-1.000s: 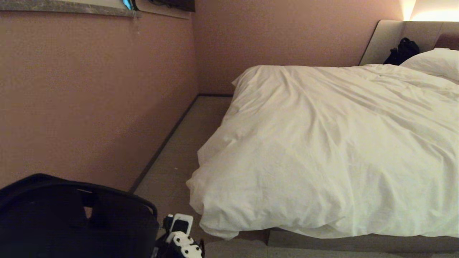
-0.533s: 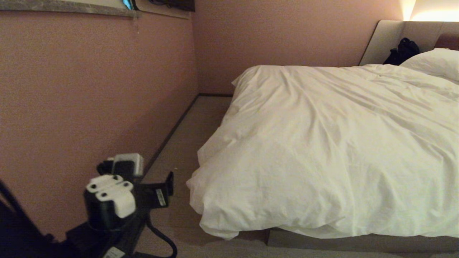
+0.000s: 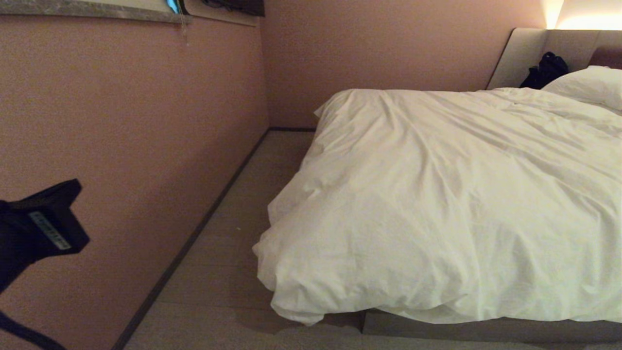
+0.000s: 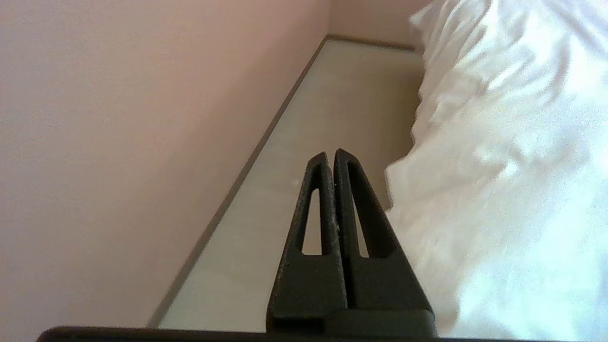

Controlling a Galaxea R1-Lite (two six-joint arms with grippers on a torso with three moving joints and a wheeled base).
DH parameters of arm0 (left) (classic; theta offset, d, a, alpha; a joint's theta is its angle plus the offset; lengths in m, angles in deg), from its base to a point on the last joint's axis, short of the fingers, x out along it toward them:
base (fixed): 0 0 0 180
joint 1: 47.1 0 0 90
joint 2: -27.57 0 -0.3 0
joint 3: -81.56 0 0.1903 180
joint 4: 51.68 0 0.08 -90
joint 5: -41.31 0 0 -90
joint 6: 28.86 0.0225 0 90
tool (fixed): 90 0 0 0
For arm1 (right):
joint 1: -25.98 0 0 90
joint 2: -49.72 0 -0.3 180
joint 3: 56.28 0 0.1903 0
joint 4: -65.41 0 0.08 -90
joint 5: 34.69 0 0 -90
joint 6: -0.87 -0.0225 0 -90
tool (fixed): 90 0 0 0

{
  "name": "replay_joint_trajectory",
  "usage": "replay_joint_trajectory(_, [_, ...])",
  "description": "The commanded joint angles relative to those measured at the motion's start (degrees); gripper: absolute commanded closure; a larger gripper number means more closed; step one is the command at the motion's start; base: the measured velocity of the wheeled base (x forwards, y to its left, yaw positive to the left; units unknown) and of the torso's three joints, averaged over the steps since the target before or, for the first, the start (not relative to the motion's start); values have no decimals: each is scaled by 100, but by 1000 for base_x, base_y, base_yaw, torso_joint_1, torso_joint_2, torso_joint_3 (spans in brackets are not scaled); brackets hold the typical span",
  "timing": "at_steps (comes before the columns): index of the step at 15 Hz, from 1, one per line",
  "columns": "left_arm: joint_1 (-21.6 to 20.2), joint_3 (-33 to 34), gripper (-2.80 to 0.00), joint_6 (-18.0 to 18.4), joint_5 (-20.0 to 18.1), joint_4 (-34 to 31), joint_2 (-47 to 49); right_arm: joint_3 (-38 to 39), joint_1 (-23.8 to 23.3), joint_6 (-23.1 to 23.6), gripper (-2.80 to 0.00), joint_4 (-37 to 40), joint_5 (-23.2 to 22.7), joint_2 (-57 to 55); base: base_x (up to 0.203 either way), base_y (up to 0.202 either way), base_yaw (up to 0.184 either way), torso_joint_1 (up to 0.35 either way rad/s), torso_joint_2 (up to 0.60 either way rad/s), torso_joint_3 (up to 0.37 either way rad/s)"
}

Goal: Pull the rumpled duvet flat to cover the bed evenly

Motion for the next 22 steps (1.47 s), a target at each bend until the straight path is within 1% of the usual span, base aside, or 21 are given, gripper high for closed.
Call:
replay_joint_trajectory(1, [-31, -111, 0, 0, 26, -957, -1179, 0, 0, -1, 0, -2, 2, 2, 0, 0, 0, 0, 0, 0])
replay_joint_trajectory(3, [-88, -42, 0, 2, 145, -1378, -1653, 0, 0, -1, 0, -2, 2, 2, 0, 0, 0, 0, 0, 0])
replay_joint_trajectory(4, [-182, 34, 0, 18, 211, -1550, -1911, 0, 0, -1, 0, -2, 2, 2, 0, 0, 0, 0, 0, 0])
replay_joint_trajectory(6, [-805, 131, 0, 44, 263, -1794, -2273, 0, 0, -1, 0, -2, 2, 2, 0, 0, 0, 0, 0, 0])
replay_joint_trajectory(8, [-1631, 156, 0, 157, 275, -1913, -2554, 0, 0, -1, 0, -2, 2, 2, 0, 0, 0, 0, 0, 0])
replay_joint_trajectory(11, [-2768, 112, 0, 739, 228, -1908, -2998, 0, 0, -1, 0, -2, 2, 2, 0, 0, 0, 0, 0, 0])
replay_joint_trajectory(12, [-3027, 73, 0, 924, 201, -1899, -3212, 0, 0, -1, 0, -2, 2, 2, 0, 0, 0, 0, 0, 0])
replay_joint_trajectory(13, [-3131, 34, 0, 1060, 184, -1872, -3385, 0, 0, -1, 0, -2, 2, 2, 0, 0, 0, 0, 0, 0])
replay_joint_trajectory(14, [-3147, 21, 0, 1053, 173, -1856, -3547, 0, 0, -1, 0, -2, 2, 2, 0, 0, 0, 0, 0, 0])
replay_joint_trajectory(18, [-3141, 44, 0, 927, 94, -1849, -3894, 0, 0, -1, 0, -2, 2, 2, 0, 0, 0, 0, 0, 0])
replay_joint_trajectory(20, [-3146, 117, 0, 868, -22, -1868, -4055, 0, 0, -1, 0, -2, 2, 2, 0, 0, 0, 0, 0, 0])
replay_joint_trajectory(22, [-3146, 133, 0, 554, -39, -1851, -4073, 0, 0, -1, 0, -2, 2, 2, 0, 0, 0, 0, 0, 0])
